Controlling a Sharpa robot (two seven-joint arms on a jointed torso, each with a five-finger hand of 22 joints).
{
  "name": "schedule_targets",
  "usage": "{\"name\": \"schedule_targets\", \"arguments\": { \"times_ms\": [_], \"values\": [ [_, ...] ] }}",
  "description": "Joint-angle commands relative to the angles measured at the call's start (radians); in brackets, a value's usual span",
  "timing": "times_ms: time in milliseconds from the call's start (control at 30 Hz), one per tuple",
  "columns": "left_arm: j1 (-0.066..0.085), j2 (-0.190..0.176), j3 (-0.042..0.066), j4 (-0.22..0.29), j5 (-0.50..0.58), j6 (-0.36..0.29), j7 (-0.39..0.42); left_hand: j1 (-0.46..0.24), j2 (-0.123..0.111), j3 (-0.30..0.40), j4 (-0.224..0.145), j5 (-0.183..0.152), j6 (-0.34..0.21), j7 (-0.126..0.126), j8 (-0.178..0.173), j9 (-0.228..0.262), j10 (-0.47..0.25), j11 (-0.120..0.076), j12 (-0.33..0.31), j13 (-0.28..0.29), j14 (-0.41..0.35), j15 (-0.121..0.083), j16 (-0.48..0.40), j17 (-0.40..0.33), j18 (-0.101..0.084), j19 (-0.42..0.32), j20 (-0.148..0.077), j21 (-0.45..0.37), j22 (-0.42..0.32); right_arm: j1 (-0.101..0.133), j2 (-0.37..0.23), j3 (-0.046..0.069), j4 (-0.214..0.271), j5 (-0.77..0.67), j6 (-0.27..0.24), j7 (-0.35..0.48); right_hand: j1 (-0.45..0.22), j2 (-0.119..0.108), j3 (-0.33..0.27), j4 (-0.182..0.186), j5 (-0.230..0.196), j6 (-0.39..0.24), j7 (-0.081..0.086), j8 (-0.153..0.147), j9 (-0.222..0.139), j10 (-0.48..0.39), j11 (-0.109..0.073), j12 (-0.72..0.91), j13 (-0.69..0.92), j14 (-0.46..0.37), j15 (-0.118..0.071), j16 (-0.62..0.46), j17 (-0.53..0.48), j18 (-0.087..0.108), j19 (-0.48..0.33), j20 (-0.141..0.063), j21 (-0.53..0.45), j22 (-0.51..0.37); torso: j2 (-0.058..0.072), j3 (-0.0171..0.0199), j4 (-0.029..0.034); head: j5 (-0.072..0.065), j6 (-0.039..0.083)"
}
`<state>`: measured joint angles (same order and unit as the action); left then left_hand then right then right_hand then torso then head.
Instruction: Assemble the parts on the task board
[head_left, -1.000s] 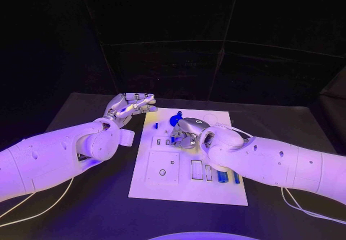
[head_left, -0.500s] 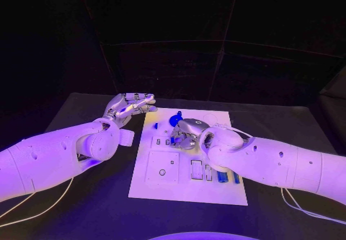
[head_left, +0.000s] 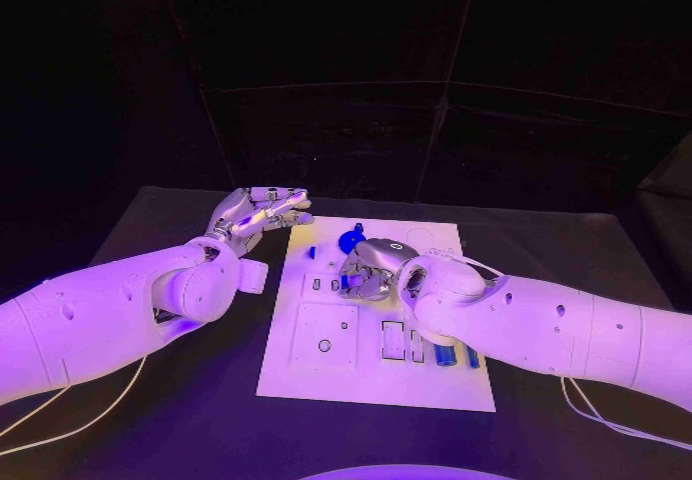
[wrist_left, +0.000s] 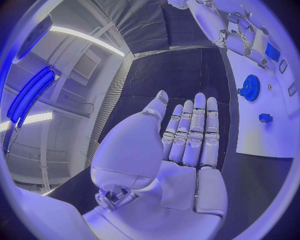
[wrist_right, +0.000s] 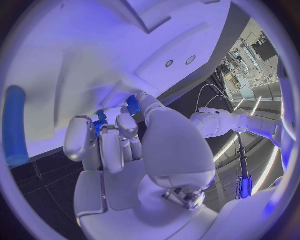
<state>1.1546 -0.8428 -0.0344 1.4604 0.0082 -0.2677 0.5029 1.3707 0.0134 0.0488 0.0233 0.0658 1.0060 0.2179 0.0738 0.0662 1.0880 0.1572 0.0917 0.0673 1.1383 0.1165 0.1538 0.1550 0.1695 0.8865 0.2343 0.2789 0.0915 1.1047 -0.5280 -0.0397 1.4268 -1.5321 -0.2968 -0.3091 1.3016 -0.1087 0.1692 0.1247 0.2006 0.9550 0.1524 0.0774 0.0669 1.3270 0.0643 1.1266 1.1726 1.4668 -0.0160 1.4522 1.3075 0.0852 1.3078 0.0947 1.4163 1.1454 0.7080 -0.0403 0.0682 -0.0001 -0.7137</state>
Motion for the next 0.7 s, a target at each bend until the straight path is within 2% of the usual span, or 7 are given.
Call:
{"name": "schedule_targets", "arguments": {
  "times_ms": [33, 233, 367, 433, 567, 600, 700],
  "values": [
    [0.002, 0.001, 0.001, 0.001, 0.001, 0.011, 0.002, -0.003, 0.011, 0.002, -0.005, -0.002, 0.004, 0.002, -0.005, -0.001, 0.005, 0.005, -0.006, -0.001, 0.007, 0.001, -0.005, 0.002, 0.015, 0.006, 0.000, -0.006, -0.001, -0.003, 0.000, -0.003, -0.001, -0.003, -0.001, -0.029, -0.018, 0.000, -0.022, 0.011, -0.034, -0.013, 0.003, -0.005, 0.001, -0.009, 0.002, -0.005, -0.004, 0.055, 0.007, -0.006, 0.023, 0.002, -0.004, 0.007, -0.006, -0.001, 0.000, -0.0001, 0.0001, 0.000, -0.001],
    [0.002, 0.000, 0.001, 0.001, 0.001, 0.011, 0.002, -0.003, 0.011, 0.002, -0.005, -0.002, 0.004, 0.002, -0.005, -0.001, 0.005, 0.005, -0.006, -0.001, 0.007, 0.001, -0.005, 0.002, 0.015, 0.006, 0.000, -0.006, -0.001, -0.003, -0.001, -0.003, 0.003, -0.009, -0.057, -0.050, -0.035, -0.013, -0.089, 0.045, -0.049, -0.045, 0.011, -0.008, 0.001, -0.021, 0.010, -0.015, -0.017, 0.054, 0.014, -0.011, 0.016, 0.003, -0.008, 0.012, -0.011, -0.010, 0.000, 0.0002, -0.0003, 0.000, -0.001],
    [0.002, 0.001, 0.001, -0.001, 0.001, 0.013, 0.000, -0.002, 0.012, 0.003, -0.007, -0.002, 0.004, 0.001, -0.005, -0.001, 0.007, 0.004, -0.006, -0.001, 0.008, 0.000, -0.006, 0.002, 0.015, 0.006, 0.000, -0.006, -0.001, -0.004, -0.011, -0.003, 0.016, -0.009, -0.139, -0.024, -0.019, -0.011, -0.130, 0.064, -0.047, -0.059, 0.014, -0.005, 0.002, -0.025, 0.013, -0.016, -0.021, 0.053, 0.017, -0.014, 0.012, 0.004, -0.010, 0.015, -0.013, -0.013, 0.000, 0.0013, -0.0003, 0.002, -0.001],
    [0.002, 0.001, 0.001, -0.003, -0.001, 0.014, -0.003, 0.004, 0.020, 0.013, -0.014, -0.001, 0.009, -0.004, -0.005, -0.001, 0.031, -0.003, 0.001, 0.003, 0.024, -0.007, -0.002, 0.008, 0.016, 0.015, -0.005, -0.004, -0.002, -0.004, -0.020, -0.003, 0.024, 0.007, -0.178, 0.024, -0.006, -0.009, -0.146, 0.071, -0.051, -0.069, 0.017, -0.006, 0.001, -0.024, 0.015, -0.012, -0.019, 0.052, 0.018, -0.015, 0.011, 0.004, -0.010, 0.017, -0.013, -0.013, -0.001, 0.0020, -0.0007, 0.004, -0.001],
    [0.002, -0.002, 0.001, -0.005, -0.033, 0.003, -0.020, -0.002, 0.021, 0.030, -0.019, 0.000, 0.022, -0.020, -0.004, 0.000, 0.088, -0.025, 0.014, 0.010, 0.084, -0.030, 0.023, 0.033, 0.017, 0.060, -0.026, 0.016, 0.004, -0.003, -0.056, -0.002, 0.053, 0.096, -0.219, 0.202, 0.031, 0.005, -0.160, 0.071, -0.048, -0.095, 0.023, -0.010, -0.001, -0.023, 0.020, -0.003, -0.014, 0.051, 0.022, -0.018, 0.007, 0.005, -0.015, 0.020, -0.017, -0.020, -0.003, 0.0023, -0.0017, 0.005, 0.002],
    [0.002, -0.003, 0.001, -0.003, -0.048, -0.011, -0.031, -0.005, 0.021, 0.034, -0.018, 0.000, 0.028, -0.025, -0.003, 0.001, 0.104, -0.032, 0.017, 0.011, 0.109, -0.039, 0.035, 0.043, 0.017, 0.078, -0.034, 0.026, 0.008, 0.000, -0.067, -0.002, 0.061, 0.121, -0.222, 0.242, 0.039, 0.009, -0.162, 0.070, -0.045, -0.102, 0.025, -0.011, -0.001, -0.023, 0.022, 0.000, -0.012, 0.051, 0.023, -0.018, 0.007, 0.006, -0.016, 0.021, -0.018, -0.022, -0.003, 0.0018, -0.0011, 0.004, 0.004],
    [0.002, -0.009, 0.001, 0.002, -0.108, -0.052, -0.072, -0.011, 0.017, 0.049, -0.019, 0.000, 0.049, -0.042, 0.002, 0.003, 0.138, -0.051, 0.019, 0.014, 0.202, -0.069, 0.091, 0.085, 0.017, 0.152, -0.065, 0.069, 0.026, 0.015, -0.104, -0.002, 0.091, 0.198, -0.236, 0.347, 0.048, 0.024, -0.165, 0.072, -0.044, -0.102, 0.025, -0.006, 0.001, -0.030, 0.022, -0.009, -0.022, 0.045, 0.024, -0.033, -0.018, 0.009, -0.029, 0.023, -0.026, -0.041, -0.004, 0.0035, -0.0009, 0.006, 0.006]
  ]
}}
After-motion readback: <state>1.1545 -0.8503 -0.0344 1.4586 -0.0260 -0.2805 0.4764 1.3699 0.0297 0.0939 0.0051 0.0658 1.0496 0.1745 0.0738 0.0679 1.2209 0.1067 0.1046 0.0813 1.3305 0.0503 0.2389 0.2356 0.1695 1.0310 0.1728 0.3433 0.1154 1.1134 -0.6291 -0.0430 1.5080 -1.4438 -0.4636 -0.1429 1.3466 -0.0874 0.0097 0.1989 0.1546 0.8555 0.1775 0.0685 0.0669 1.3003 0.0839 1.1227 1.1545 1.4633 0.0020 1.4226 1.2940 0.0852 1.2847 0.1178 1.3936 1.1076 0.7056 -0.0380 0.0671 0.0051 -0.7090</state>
